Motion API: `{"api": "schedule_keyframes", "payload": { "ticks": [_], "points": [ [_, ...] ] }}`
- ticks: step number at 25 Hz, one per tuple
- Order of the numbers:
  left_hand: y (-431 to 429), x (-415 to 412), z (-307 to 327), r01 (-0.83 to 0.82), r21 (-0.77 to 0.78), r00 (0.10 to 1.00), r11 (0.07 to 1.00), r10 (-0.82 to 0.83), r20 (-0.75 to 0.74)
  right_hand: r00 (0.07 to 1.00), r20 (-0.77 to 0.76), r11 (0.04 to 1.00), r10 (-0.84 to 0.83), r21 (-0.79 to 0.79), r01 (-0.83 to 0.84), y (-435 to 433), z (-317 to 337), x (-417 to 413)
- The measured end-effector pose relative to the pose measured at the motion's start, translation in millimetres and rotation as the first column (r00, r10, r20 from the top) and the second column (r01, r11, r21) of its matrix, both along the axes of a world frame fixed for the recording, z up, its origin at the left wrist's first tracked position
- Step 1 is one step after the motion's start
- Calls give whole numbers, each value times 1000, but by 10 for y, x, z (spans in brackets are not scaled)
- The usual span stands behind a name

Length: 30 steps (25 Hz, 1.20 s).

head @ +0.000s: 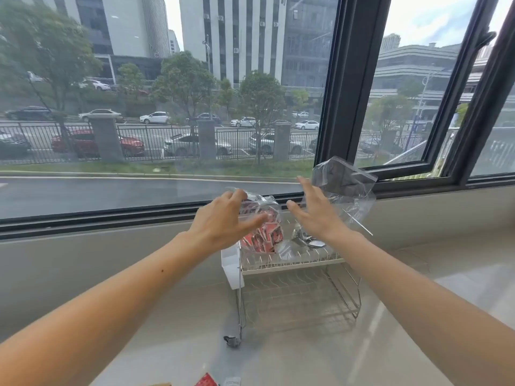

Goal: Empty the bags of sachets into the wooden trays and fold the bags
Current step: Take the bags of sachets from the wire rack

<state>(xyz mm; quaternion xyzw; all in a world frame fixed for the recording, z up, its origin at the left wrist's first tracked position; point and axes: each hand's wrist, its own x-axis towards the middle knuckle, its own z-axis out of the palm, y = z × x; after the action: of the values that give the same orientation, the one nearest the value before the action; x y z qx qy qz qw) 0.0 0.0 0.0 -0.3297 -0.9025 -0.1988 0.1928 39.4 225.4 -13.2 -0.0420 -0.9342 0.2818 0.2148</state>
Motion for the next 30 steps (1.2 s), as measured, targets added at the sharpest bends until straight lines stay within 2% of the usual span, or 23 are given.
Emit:
{"api": "schedule_keyframes", "payload": {
  "ticks": [3,6,11,14,16,20,23,27,30],
  "points": [
    [120,-92,-19,-51,-24,998,998,52,32,1000,9,997,15,-78,-15,112,-60,-127],
    [263,-172,-65,-87,16,991,996,85,103,997,69,984,34,-177,-21,287,-166,-348],
    [539,-330,-190,-186,183,949,965,129,288,986,166,917,34,-398,36,620,-444,-818],
    [617,-465,-304,-283,335,898,899,126,422,969,239,861,62,-504,69,745,-640,-1070],
    [657,-510,-345,-309,416,883,855,96,460,955,287,817,77,-567,105,795,-805,-1230],
    [787,-480,-279,-308,570,898,762,36,438,917,378,712,127,-678,181,822,-1129,-1494],
    [885,-474,-213,-310,614,908,726,34,418,903,403,611,149,-756,236,834,-1307,-1656],
    [1003,-504,-90,-287,644,921,709,19,389,882,394,410,259,-872,269,818,-1474,-1743],
    [1112,-549,70,-263,688,932,677,-7,363,877,376,352,300,-898,265,818,-1473,-1755]
  ]
}}
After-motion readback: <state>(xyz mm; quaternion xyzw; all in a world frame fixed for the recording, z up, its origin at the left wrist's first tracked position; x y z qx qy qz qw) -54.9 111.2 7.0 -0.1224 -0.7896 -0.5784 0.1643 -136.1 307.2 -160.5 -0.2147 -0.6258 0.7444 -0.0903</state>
